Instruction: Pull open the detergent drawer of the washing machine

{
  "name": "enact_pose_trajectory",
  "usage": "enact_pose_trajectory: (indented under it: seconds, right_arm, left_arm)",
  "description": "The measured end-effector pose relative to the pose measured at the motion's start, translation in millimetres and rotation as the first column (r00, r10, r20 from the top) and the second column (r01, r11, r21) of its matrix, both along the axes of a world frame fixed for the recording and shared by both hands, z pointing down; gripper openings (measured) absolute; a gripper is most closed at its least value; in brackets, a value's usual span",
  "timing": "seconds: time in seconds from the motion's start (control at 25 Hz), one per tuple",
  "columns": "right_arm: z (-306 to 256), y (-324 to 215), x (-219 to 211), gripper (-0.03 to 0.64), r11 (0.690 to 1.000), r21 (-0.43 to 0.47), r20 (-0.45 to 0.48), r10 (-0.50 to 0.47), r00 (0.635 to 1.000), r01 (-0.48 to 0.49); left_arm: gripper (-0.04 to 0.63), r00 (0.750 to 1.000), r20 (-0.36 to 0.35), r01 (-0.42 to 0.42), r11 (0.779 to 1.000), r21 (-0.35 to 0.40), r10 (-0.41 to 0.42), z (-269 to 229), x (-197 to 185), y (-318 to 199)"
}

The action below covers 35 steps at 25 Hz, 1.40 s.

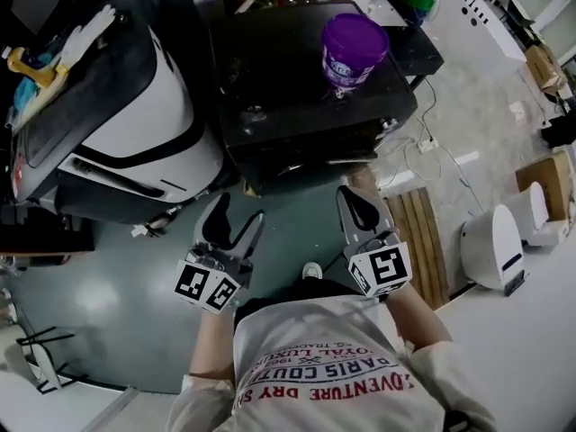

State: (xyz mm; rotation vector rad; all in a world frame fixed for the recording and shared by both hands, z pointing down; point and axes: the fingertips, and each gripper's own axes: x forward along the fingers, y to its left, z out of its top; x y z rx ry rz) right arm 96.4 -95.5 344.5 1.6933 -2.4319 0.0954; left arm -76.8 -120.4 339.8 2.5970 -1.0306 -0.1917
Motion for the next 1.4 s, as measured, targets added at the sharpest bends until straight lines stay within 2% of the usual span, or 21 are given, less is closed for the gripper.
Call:
enact_pose_trajectory:
  seconds: [0.16, 0.32, 0.52, 0.6, 0.76, 0.92, 1.0, 1.08, 1.16, 1.24, 1.32, 1.4]
  right_arm:
    - [20.9, -28.3, 7.9, 0.000, 0.995, -0.010, -0.022, -0.102, 0.995, 0.102]
    - [41.4, -47.4, 9.8, 0.000, 0.992, -0.012, -0.019, -0.128, 0.992, 0.128]
    - [69.4, -67.0, 1.8, 0.000, 0.987, -0.017, -0.019, -0.163, 0.987, 0.162]
    - [82.2, -75.3, -3.2, 0.000, 0.986, -0.017, -0.014, -0.168, 0.986, 0.168]
    - [109.6, -86.8, -17.0, 0.000, 0.981, -0.034, 0.005, -0.192, 0.981, 0.192]
    - [136.1, -101.3, -27.7, 0.000, 0.981, -0.039, 0.006, -0.191, 0.982, 0.191]
    - [151.0, -107.2, -29.4, 0.000, 0.981, -0.042, -0.016, -0.188, 0.982, 0.187]
    - [161.5, -111.7, -31.9, 0.000, 0.982, -0.052, -0.026, -0.184, 0.983, 0.182]
    - [166.7, -116.4, -37.4, 0.000, 0.982, -0.064, -0.025, -0.181, 0.983, 0.179]
    - [167.5, -121.7, -43.2, 0.000, 0.983, -0.075, -0.002, -0.169, 0.986, 0.169]
    - [168.2, -125.8, -44.8, 0.000, 0.983, -0.081, 0.015, -0.166, 0.986, 0.166]
    - [168.5, -129.6, -44.8, 0.000, 0.982, -0.080, 0.023, -0.168, 0.985, 0.169]
  left_arm:
    - [0.313, 0.996, -0.050, 0.063, 0.994, -0.088, -0.068, 26.0, 18.4, -17.8]
    - [0.313, 0.983, -0.153, 0.073, 0.980, -0.186, -0.102, 55.5, 27.1, -29.2]
    - [0.313, 0.945, -0.293, 0.055, 0.957, -0.286, -0.142, 97.0, 31.3, -47.3]
    - [0.313, 0.922, -0.357, 0.027, 0.946, -0.323, -0.148, 116.5, 32.8, -55.5]
    - [0.313, 0.852, -0.489, -0.036, 0.911, -0.410, -0.187, 158.4, 34.9, -69.8]
    - [0.314, 0.809, -0.539, -0.054, 0.885, -0.463, -0.233, 200.2, 37.4, -91.1]
    - [0.314, 0.775, -0.580, -0.073, 0.876, -0.476, -0.251, 216.8, 39.7, -105.4]
    - [0.325, 0.722, -0.639, -0.100, 0.874, -0.476, -0.265, 225.5, 41.3, -117.6]
    - [0.333, 0.646, -0.715, -0.139, 0.879, -0.456, -0.268, 227.2, 42.7, -126.9]
    - [0.333, 0.585, -0.762, -0.152, 0.885, -0.441, -0.279, 228.7, 42.0, -136.6]
    - [0.333, 0.553, -0.777, -0.143, 0.884, -0.445, -0.302, 233.1, 42.3, -145.1]
    - [0.336, 0.547, -0.778, -0.137, 0.883, -0.449, -0.311, 236.6, 45.3, -150.6]
